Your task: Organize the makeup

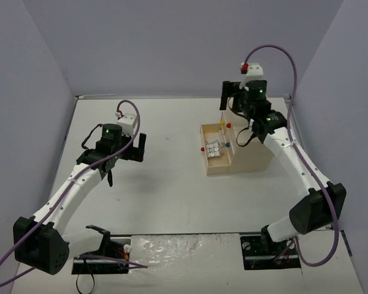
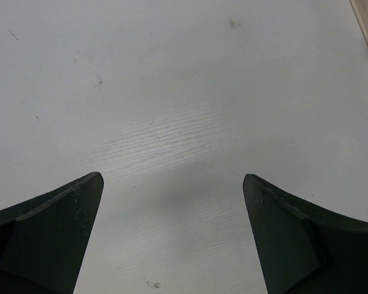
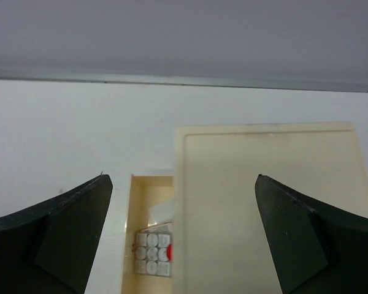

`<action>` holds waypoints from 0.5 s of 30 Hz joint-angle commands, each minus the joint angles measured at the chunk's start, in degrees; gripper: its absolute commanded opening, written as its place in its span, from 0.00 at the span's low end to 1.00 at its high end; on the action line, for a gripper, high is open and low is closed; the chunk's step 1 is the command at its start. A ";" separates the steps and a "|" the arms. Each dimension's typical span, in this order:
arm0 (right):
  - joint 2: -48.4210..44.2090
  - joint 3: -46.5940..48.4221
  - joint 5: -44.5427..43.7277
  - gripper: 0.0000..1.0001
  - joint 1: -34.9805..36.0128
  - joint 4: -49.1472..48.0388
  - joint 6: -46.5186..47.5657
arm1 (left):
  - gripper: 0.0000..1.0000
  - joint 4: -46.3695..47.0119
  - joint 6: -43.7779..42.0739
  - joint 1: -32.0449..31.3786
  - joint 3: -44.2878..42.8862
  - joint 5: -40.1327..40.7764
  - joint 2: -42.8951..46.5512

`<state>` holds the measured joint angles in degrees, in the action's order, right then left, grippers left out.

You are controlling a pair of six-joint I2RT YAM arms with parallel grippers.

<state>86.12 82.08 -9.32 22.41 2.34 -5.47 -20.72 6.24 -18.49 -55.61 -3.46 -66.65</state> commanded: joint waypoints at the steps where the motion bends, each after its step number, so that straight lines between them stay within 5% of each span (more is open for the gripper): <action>1: -5.15 -0.31 16.93 1.00 -12.02 1.66 -4.72 | 0.97 3.50 0.35 -1.22 -3.56 -2.88 -1.65; 7: -7.39 -5.01 29.42 1.00 -27.73 1.63 -8.16 | 0.97 3.69 3.24 -5.37 -7.35 -2.11 -9.24; 15: -5.57 -9.60 37.95 1.00 -33.30 -0.49 -11.16 | 0.97 7.44 11.67 -13.01 -15.16 2.94 -22.39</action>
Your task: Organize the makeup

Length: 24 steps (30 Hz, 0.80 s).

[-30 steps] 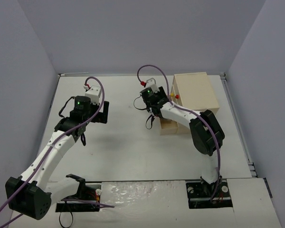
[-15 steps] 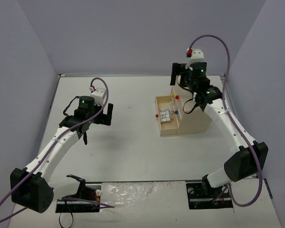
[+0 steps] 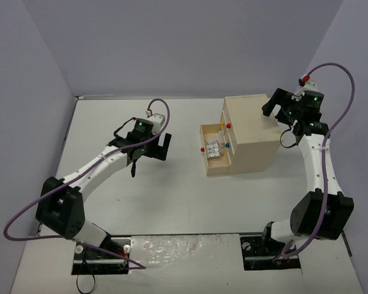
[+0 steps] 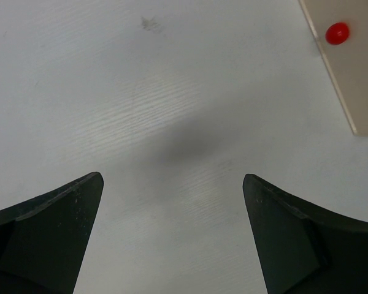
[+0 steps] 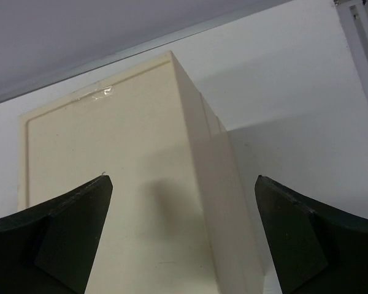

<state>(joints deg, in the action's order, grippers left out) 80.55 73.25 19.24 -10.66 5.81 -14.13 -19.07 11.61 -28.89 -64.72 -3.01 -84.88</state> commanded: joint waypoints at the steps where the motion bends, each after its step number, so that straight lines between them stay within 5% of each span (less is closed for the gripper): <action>1: 0.31 -1.30 10.86 1.00 -0.24 -4.45 -2.90 | 0.97 6.77 7.62 -2.79 -7.21 2.48 -5.81; 15: 2.31 -4.13 14.75 1.00 -0.23 -5.20 -2.50 | 0.97 15.22 15.52 -7.98 -23.43 3.72 -30.82; 24: 3.14 -5.85 16.11 1.00 -0.15 -8.29 -3.54 | 0.97 17.94 16.87 -11.22 -29.76 3.01 -37.86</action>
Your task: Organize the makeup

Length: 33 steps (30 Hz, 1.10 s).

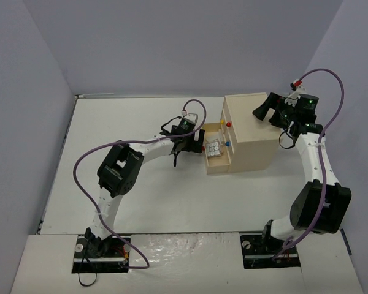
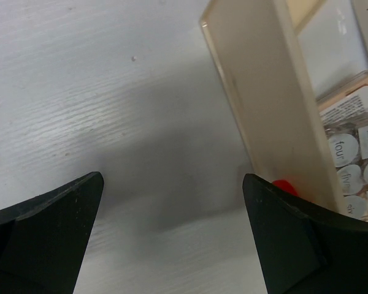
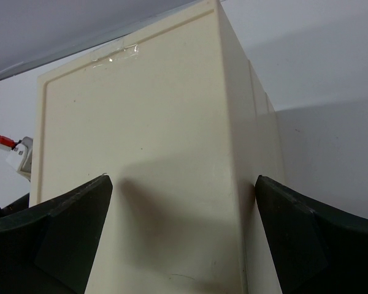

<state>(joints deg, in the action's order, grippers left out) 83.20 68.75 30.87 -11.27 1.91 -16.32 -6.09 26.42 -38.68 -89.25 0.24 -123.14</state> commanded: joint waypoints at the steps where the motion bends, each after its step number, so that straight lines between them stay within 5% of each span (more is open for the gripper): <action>1: 0.65 -1.51 4.64 1.00 0.50 -4.59 -1.47 | 0.97 5.04 2.14 -1.71 -6.11 -0.24 -0.08; 18: 0.31 -4.30 4.14 1.00 1.41 -8.55 -5.60 | 0.97 13.10 6.91 -6.20 -19.86 -0.24 -10.58; 27: 0.38 -4.02 2.49 1.00 2.66 -9.74 -7.41 | 0.97 23.47 12.77 -6.24 -16.37 -0.24 -10.07; 33: -0.20 -0.67 0.37 1.00 2.57 -8.30 -5.42 | 0.97 21.93 10.82 -4.50 -10.00 1.87 -3.86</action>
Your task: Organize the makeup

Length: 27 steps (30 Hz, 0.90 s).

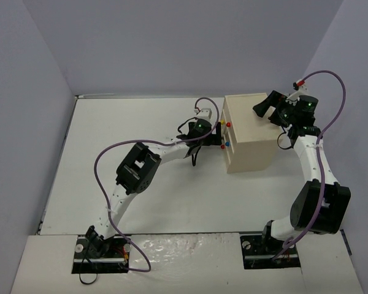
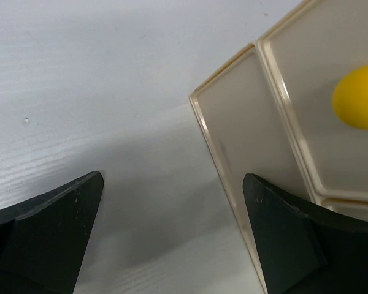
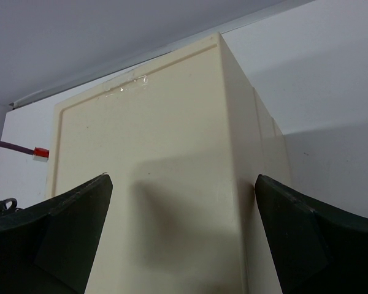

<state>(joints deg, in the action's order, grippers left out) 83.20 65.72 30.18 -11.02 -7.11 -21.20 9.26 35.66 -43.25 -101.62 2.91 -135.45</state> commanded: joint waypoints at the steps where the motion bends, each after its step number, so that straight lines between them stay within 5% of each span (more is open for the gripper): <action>1: -0.37 3.32 0.38 1.00 2.32 1.28 0.13 | 0.97 5.49 0.95 0.95 3.97 -0.08 10.16; 6: -0.81 8.51 -5.49 1.00 1.53 4.22 5.37 | 0.97 2.41 -1.55 5.00 11.73 2.04 20.19; 16: -8.58 14.97 -15.33 1.00 -0.58 6.29 10.83 | 0.97 -18.39 -13.51 13.04 11.97 9.83 39.20; 27: -33.79 8.03 -28.95 1.00 1.62 6.76 15.93 | 0.97 -36.50 -25.47 21.45 13.82 19.59 72.63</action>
<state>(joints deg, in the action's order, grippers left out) 57.70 75.58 8.03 -11.41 2.92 -8.72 -21.17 16.86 -23.40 -86.83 17.19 -74.64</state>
